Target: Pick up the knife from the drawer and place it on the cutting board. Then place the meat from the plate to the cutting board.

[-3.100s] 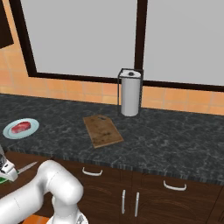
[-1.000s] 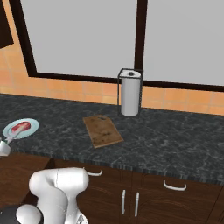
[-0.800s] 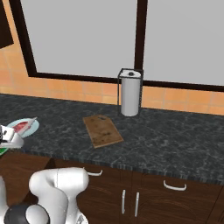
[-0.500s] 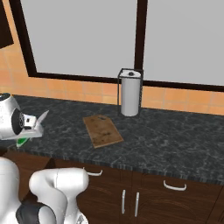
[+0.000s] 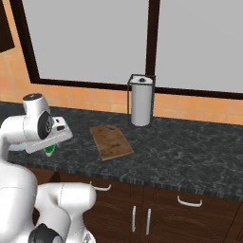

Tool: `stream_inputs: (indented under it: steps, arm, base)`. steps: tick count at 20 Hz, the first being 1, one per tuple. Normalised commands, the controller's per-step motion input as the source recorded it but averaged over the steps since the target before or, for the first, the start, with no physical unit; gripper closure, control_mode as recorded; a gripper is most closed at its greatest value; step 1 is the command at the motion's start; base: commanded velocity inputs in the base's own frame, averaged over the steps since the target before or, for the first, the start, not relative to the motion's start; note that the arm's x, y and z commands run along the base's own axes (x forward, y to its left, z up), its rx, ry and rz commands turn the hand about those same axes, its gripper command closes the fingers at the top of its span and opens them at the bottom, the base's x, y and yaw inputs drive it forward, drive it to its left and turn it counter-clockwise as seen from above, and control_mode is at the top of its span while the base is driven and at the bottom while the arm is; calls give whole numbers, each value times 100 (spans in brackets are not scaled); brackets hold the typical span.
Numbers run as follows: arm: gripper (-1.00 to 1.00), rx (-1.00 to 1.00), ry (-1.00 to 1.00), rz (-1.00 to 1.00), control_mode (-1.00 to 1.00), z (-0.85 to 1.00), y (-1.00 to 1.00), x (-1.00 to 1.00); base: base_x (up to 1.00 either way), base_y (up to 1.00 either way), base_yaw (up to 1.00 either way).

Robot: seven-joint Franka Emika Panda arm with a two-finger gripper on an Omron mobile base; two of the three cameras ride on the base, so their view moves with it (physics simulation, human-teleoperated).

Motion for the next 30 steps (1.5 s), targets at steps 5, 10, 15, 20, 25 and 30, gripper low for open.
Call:
stream_inputs:
  steps: [5,10,15,20,25,30]
  arm:
    - [100,-3,4,39,-100,0,-72,43]
    - [100,0,9,14,-100,0,-64,91]
    - [100,0,7,4,-100,-8,-41,89]
    - [100,0,3,0,-100,-6,-10,59]
    - [100,0,0,0,-100,-23,-23,9]
    - [100,0,0,0,-100,-45,-30,6]
  base:
    - [0,0,0]
    - [0,0,0]
    - [0,0,0]
    - [0,0,0]
    - [0,0,0]
    - [0,0,0]
